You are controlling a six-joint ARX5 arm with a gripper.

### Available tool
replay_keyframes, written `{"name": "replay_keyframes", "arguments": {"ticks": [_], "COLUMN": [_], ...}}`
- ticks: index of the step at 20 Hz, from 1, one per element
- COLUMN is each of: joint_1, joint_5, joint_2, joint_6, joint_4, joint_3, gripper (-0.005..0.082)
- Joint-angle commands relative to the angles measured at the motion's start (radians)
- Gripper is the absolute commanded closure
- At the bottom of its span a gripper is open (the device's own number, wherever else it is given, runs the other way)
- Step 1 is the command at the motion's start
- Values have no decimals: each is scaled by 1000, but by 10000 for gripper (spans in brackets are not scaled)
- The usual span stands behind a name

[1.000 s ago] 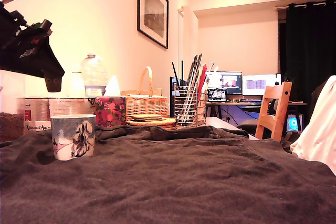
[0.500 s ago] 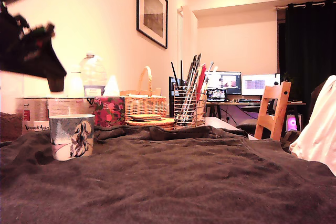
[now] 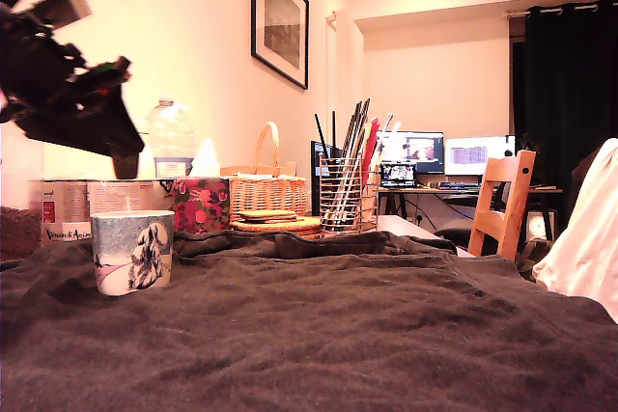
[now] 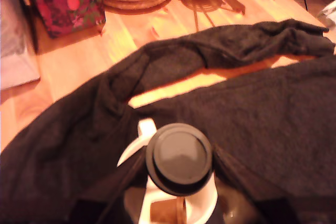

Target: Pick up the coffee capsules on the table and drop them inside the coffee cup

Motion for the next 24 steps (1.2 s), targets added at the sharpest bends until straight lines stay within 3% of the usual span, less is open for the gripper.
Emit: {"name": "replay_keyframes", "arguments": {"ticks": [1,7,18,20,24], "joint_1": [-5,-8,-13,-13,-13], "joint_5": [0,0,-1,0,0], "joint_2": [59,156,164,164,164], "joint_6": [-3,-2,-2,-2,-2], "joint_4": [-20,-78,-97,-106,-108], "joint_3": [17,92,93,93,93], "gripper": [520,520,514,465,279]}}
